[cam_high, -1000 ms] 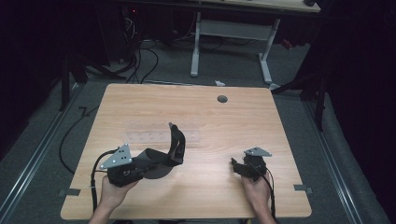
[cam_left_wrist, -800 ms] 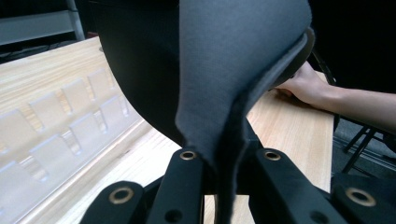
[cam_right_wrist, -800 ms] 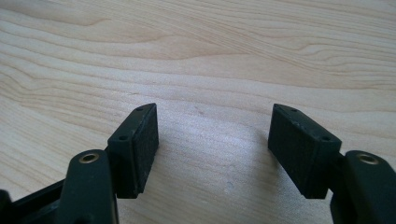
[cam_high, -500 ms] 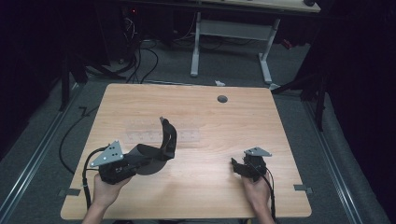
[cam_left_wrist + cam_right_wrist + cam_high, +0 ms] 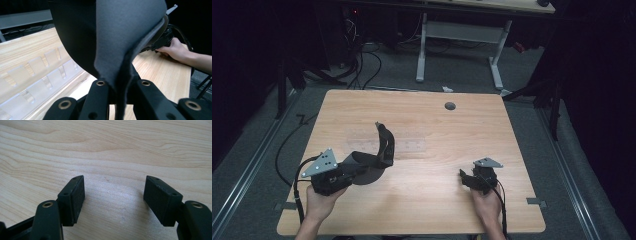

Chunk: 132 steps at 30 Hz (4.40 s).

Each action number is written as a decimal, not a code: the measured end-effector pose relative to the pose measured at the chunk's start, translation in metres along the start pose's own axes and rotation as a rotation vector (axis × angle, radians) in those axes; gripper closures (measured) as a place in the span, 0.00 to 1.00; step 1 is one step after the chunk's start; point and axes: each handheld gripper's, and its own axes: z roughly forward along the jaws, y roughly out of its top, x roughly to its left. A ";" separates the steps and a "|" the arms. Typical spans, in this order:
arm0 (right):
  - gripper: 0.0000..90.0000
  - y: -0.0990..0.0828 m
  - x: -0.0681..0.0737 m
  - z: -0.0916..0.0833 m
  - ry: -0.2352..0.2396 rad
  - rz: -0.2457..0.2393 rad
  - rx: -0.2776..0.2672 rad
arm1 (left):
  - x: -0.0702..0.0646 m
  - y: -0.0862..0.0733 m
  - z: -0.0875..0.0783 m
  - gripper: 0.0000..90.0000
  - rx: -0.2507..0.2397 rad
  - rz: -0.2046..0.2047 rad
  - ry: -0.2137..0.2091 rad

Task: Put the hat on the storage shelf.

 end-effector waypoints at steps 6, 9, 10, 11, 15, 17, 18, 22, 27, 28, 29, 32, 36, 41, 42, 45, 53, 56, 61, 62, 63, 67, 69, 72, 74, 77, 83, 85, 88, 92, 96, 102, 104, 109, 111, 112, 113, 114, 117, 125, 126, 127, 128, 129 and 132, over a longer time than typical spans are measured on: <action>0.37 0.000 0.000 0.000 0.000 0.000 0.000 | 0.005 0.005 -0.002 0.95 -0.025 -0.002 0.017; 0.37 0.000 0.000 0.000 -0.001 0.000 0.000 | 0.007 0.008 -0.003 0.95 -0.040 -0.005 0.023; 0.37 0.000 0.000 0.000 -0.001 0.000 0.000 | 0.008 0.009 -0.002 0.95 -0.044 -0.005 0.028; 0.37 0.000 0.000 0.000 -0.001 0.000 0.000 | 0.009 0.010 -0.002 0.95 -0.047 -0.004 0.032; 0.37 0.000 0.000 0.000 -0.001 0.001 0.000 | 0.012 0.013 -0.002 0.95 -0.059 -0.001 0.048; 0.37 0.000 0.000 0.000 -0.001 0.000 0.000 | 0.013 0.015 -0.002 0.95 -0.068 -0.002 0.053; 0.37 0.000 0.000 0.000 0.000 0.000 0.000 | 0.014 0.016 -0.002 0.95 -0.075 -0.004 0.054; 0.37 0.000 0.000 0.000 -0.001 0.000 0.000 | 0.017 0.020 -0.003 0.95 -0.096 -0.002 0.065; 0.37 0.000 0.000 0.000 0.000 0.000 0.000 | 0.021 0.026 -0.004 0.95 -0.129 0.000 0.083; 0.37 0.000 0.000 0.000 0.000 0.000 0.000 | 0.023 0.027 -0.004 0.95 -0.138 -0.004 0.088; 0.37 0.000 0.000 0.000 0.000 0.000 0.000 | 0.025 0.028 -0.005 0.95 -0.145 -0.010 0.092; 0.37 0.000 0.000 0.000 0.000 0.000 0.000 | 0.027 0.030 -0.005 0.95 -0.161 -0.004 0.107; 0.37 0.000 0.000 0.000 0.001 -0.002 0.000 | 0.029 0.032 -0.004 0.95 -0.164 0.017 0.127; 0.37 0.000 0.000 0.000 0.001 -0.002 0.000 | 0.035 0.034 -0.002 0.95 -0.175 0.020 0.145; 0.37 0.000 0.000 0.000 0.000 -0.001 0.000 | 0.036 0.035 -0.002 0.95 -0.180 0.018 0.150; 0.37 0.000 0.000 0.000 0.000 -0.001 0.000 | 0.041 0.036 -0.001 0.95 -0.189 0.020 0.164; 0.37 0.000 0.000 0.000 0.001 -0.002 0.000 | 0.053 0.043 -0.001 0.95 -0.241 0.023 0.220; 0.37 0.000 0.000 0.000 0.000 -0.001 0.000 | 0.059 0.046 -0.001 0.95 -0.252 0.026 0.240; 0.37 0.000 0.001 0.000 0.001 -0.002 0.001 | 0.070 0.049 0.003 0.95 -0.261 0.049 0.299; 0.37 0.000 0.001 0.000 0.002 -0.002 0.001 | 0.072 0.049 0.004 0.95 -0.258 0.055 0.308; 0.37 0.000 0.001 0.000 0.001 -0.002 0.000 | 0.074 0.049 0.006 0.95 -0.257 0.066 0.322; 0.37 0.000 0.001 0.000 0.002 -0.002 0.001 | 0.082 0.048 0.014 0.95 -0.257 0.089 0.354; 0.37 0.000 0.001 0.000 0.002 -0.002 0.001 | 0.087 0.047 0.017 0.95 -0.256 0.090 0.367; 0.37 0.000 0.001 0.000 0.002 -0.002 0.001 | 0.092 0.045 0.021 0.95 -0.251 0.102 0.381; 0.37 0.000 0.001 0.000 0.002 -0.002 0.001 | 0.095 0.043 0.023 0.95 -0.247 0.115 0.389; 0.37 0.000 0.001 0.000 0.002 -0.002 0.001 | 0.098 0.042 0.025 0.95 -0.243 0.119 0.392; 0.37 0.000 0.001 0.000 0.001 -0.002 0.000 | 0.104 0.040 0.031 0.95 -0.247 0.114 0.398; 0.37 0.000 0.001 0.000 0.002 -0.001 0.001 | 0.106 0.039 0.032 0.95 -0.243 0.117 0.398; 0.37 0.000 0.001 0.000 0.001 -0.001 0.000 | 0.106 0.038 0.033 0.95 -0.242 0.136 0.407; 0.37 0.000 0.001 0.000 0.001 -0.002 0.001 | 0.106 0.038 0.032 0.95 -0.243 0.140 0.410; 0.37 0.000 0.001 0.000 0.002 -0.002 0.001 | 0.106 0.039 0.032 0.95 -0.245 0.138 0.408; 0.37 0.000 0.001 0.000 0.002 -0.002 0.001 | 0.109 0.035 0.036 0.95 -0.226 0.136 0.418; 0.37 0.000 0.001 0.000 0.002 -0.002 0.001 | 0.110 0.034 0.037 0.95 -0.222 0.137 0.417; 0.37 0.000 0.001 0.000 0.002 -0.002 0.001 | 0.112 0.029 0.039 0.95 -0.215 0.132 0.420; 0.37 0.000 0.001 0.000 0.002 -0.002 0.001 | 0.115 0.026 0.038 0.95 -0.214 0.119 0.424; 0.37 0.000 0.001 0.000 0.003 -0.002 0.001 | 0.117 0.025 0.038 0.95 -0.215 0.112 0.428; 0.37 0.000 0.001 0.000 0.003 -0.003 0.001 | 0.118 0.023 0.037 0.95 -0.212 0.106 0.431; 0.37 0.000 0.001 0.000 0.003 -0.003 0.001 | 0.119 0.022 0.037 0.95 -0.206 0.098 0.432; 0.37 0.000 0.001 0.000 0.003 -0.003 0.001 | 0.120 0.018 0.038 0.95 -0.199 0.098 0.434; 0.37 0.000 0.001 0.000 0.003 -0.003 0.001 | 0.122 0.014 0.035 0.93 -0.185 0.053 0.449; 0.37 0.000 0.001 -0.001 0.003 -0.002 0.001 | 0.122 0.014 0.034 0.93 -0.178 0.051 0.451; 0.37 0.000 0.001 -0.001 0.003 -0.003 0.001 | 0.122 0.014 0.033 0.92 -0.173 0.046 0.452; 0.37 0.000 0.001 -0.001 0.003 -0.003 0.001 | 0.123 0.014 0.032 0.92 -0.168 0.041 0.452; 0.37 0.000 0.001 -0.001 0.003 -0.003 0.001 | 0.123 0.014 0.031 0.91 -0.167 0.030 0.453; 0.37 0.000 0.001 -0.001 0.003 -0.003 0.001 | 0.123 0.014 0.029 0.84 -0.158 0.007 0.460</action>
